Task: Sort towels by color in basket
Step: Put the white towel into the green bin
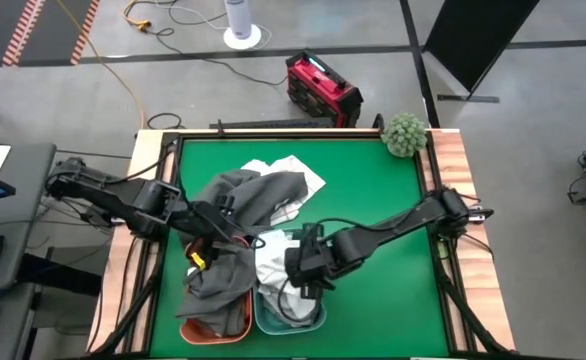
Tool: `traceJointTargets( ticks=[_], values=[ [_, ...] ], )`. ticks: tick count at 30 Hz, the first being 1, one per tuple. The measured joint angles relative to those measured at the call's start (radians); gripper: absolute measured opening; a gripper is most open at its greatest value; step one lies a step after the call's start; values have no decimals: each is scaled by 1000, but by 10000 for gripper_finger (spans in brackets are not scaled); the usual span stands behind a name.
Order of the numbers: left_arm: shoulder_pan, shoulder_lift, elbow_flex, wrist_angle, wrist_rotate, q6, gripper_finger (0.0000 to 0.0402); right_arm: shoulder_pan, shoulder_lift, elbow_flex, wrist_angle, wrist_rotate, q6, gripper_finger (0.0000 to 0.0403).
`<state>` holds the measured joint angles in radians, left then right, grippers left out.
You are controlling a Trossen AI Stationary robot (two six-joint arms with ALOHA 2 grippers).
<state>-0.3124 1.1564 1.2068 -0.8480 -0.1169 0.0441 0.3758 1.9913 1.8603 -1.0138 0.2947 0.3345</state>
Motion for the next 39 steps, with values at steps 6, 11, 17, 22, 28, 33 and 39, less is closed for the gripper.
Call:
traceJointTargets(
  ticks=[6, 11, 17, 22, 28, 33, 39],
  values=[
    [-36, 0, 0, -14, 0, -15, 275, 10, -39, -4, -260, 24, 75, 189],
    [-58, 0, 0, -35, 0, -47, 275, -17, -23, -131, -329, 14, 92, 192],
    [-90, 0, 0, -37, 0, -59, 275, -47, -25, -293, -169, -98, 45, 213],
    [-101, 0, 0, -41, -2, -53, 275, -70, -25, -382, 59, -222, -55, 222],
    [-101, 0, 0, -83, -17, -63, 275, -74, -26, -399, 65, -142, -93, 118],
    [-101, -1, 0, -89, -36, -71, 275, -67, -26, -398, 63, -137, -102, 19],
    [-104, -1, 1, -89, -36, -77, 275, -48, -79, -347, -52, -108, -64, 13]
  ],
)
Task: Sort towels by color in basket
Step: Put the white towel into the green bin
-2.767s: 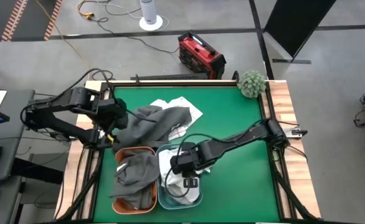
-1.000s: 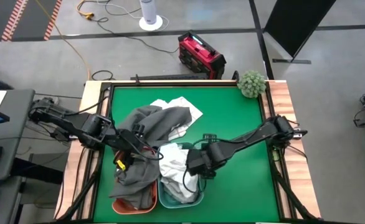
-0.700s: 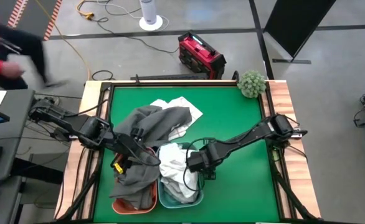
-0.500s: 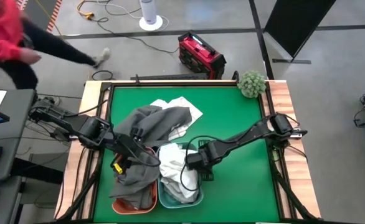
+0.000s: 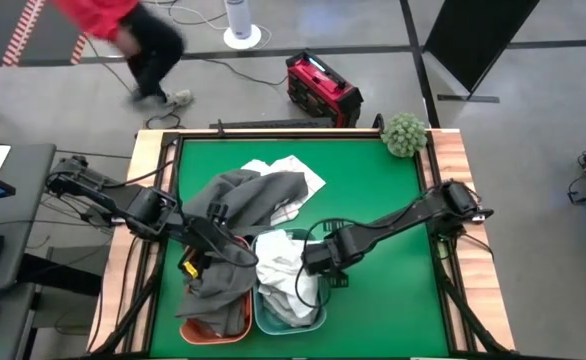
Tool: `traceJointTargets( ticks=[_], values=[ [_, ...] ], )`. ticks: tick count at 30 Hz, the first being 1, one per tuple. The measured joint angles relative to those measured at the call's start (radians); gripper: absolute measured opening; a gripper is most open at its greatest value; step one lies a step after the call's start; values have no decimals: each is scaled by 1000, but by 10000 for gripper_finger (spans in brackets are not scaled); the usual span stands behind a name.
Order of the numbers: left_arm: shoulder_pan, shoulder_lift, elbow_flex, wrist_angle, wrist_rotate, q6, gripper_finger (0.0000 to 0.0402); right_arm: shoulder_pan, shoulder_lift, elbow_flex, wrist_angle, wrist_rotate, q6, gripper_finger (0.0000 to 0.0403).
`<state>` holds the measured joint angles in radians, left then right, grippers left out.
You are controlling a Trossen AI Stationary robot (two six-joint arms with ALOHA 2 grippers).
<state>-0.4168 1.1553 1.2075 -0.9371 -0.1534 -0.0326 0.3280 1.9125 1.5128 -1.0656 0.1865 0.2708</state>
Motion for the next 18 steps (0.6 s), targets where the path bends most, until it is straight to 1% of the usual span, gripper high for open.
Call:
traceJointTargets(
  ticks=[2, 4, 7, 10, 14, 18],
  values=[
    [-8, -2, 0, 0, -14, 6, 275, 12, -42, 26, -1, 34, 13, 12],
    [-20, -5, 0, 3, -41, 14, 275, 28, -90, 50, 33, 81, 16, 12],
    [-33, -13, 0, 12, -89, 28, 275, 58, -166, 61, 195, 103, -10, 12],
    [-37, -28, 0, 18, -140, 29, 275, 90, -198, 63, 392, 103, -74, 12],
    [-37, -54, 0, 27, -190, 27, 275, 116, -154, 63, 551, 91, -162, 12],
    [-36, -78, 0, 37, -208, 8, 275, 102, -48, 62, 617, 74, -172, 18]
  ],
)
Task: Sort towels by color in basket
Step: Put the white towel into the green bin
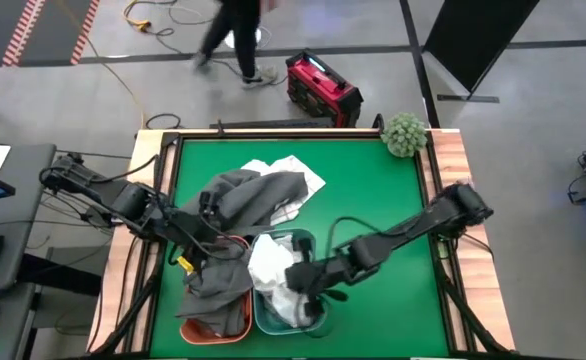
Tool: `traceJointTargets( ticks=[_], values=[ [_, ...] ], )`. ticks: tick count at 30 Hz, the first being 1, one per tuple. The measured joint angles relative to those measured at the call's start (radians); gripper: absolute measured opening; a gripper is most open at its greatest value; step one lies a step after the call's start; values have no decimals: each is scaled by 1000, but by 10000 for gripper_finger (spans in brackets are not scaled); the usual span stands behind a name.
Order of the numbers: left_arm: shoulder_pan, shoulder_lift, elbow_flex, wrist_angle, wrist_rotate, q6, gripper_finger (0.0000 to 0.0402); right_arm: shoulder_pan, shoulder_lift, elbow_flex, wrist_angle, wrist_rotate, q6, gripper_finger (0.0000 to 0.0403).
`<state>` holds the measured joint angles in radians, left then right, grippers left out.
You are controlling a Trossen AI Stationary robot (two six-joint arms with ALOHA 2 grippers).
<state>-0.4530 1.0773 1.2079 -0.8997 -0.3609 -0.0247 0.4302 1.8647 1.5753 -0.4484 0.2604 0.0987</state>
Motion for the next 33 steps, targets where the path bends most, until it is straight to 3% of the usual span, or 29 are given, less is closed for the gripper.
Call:
traceJointTargets(
  ticks=[10, 19, 28, 33],
  values=[
    [0, -4, 0, -3, -13, -29, 275, -94, 216, 0, -27, -104, 103, 32],
    [0, -4, 0, -8, -13, -23, 275, -106, 72, -4, -163, -106, 104, 84],
    [0, -4, 0, -43, -12, -25, 275, -101, -54, -2, -175, -97, 142, 211],
    [0, -4, 0, -52, -12, -25, 275, -78, 32, -2, -8, -93, 82, 260]
  ],
)
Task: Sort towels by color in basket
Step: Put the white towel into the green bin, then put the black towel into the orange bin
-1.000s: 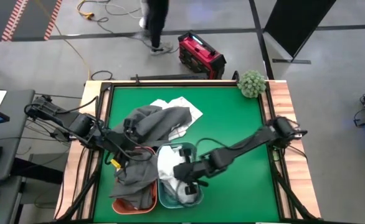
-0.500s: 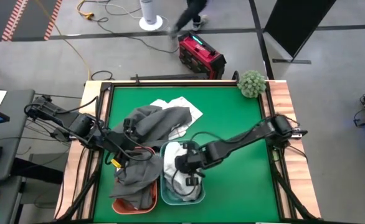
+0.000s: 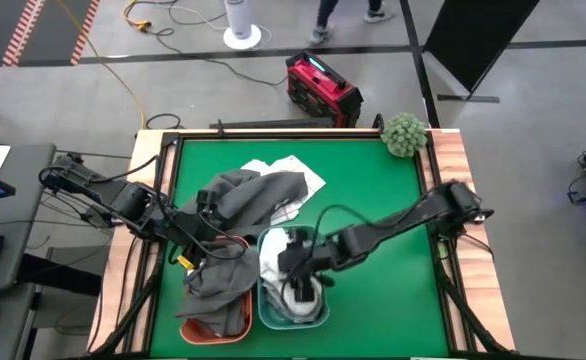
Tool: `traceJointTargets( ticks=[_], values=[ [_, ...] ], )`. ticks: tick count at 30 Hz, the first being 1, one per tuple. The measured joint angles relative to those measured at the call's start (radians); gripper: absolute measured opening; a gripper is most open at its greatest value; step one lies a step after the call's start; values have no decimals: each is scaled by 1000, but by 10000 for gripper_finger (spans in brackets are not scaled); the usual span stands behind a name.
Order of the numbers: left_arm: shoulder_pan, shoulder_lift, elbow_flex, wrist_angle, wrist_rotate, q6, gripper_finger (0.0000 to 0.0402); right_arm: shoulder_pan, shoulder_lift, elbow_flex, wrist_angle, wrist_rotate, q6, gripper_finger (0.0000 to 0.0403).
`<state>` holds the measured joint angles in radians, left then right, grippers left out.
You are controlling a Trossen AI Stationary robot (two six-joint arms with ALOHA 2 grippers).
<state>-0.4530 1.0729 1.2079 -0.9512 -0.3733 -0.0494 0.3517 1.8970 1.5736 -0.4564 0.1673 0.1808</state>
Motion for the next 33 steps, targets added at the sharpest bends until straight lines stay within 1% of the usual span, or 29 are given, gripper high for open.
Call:
traceJointTargets(
  ticks=[3, 7, 10, 14, 20, 22, 24, 27, 29, 33],
  values=[
    [0, 0, 0, -5, 0, -1, 275, 11, 90, 0, 40, 0, -29, 263],
    [0, 0, 0, -7, 0, -6, 275, -3, 191, 0, -6, -7, 5, 260],
    [0, 0, 0, -12, 0, -11, 275, -9, 205, 4, -54, -9, 28, 257],
    [0, 0, 0, -13, 0, -8, 275, -12, 155, -1, -90, -9, 32, 255],
    [0, 0, 0, -12, 0, -5, 275, -11, -21, 0, -92, 17, 55, 255],
    [0, 0, 0, -16, 0, -6, 275, -7, -60, 0, -96, 21, 58, 255],
    [0, 0, 0, -29, 0, -13, 275, 4, -96, -1, -100, 57, 58, 255],
    [0, 0, 0, -52, 0, -26, 275, 29, -132, 0, -114, 161, 57, 255],
    [0, 0, 0, -62, 1, -32, 275, 44, -133, 0, -151, 240, 57, 255],
    [0, 0, 0, -82, -8, -34, 275, 61, -123, -2, -242, 350, 83, 255]
  ],
)
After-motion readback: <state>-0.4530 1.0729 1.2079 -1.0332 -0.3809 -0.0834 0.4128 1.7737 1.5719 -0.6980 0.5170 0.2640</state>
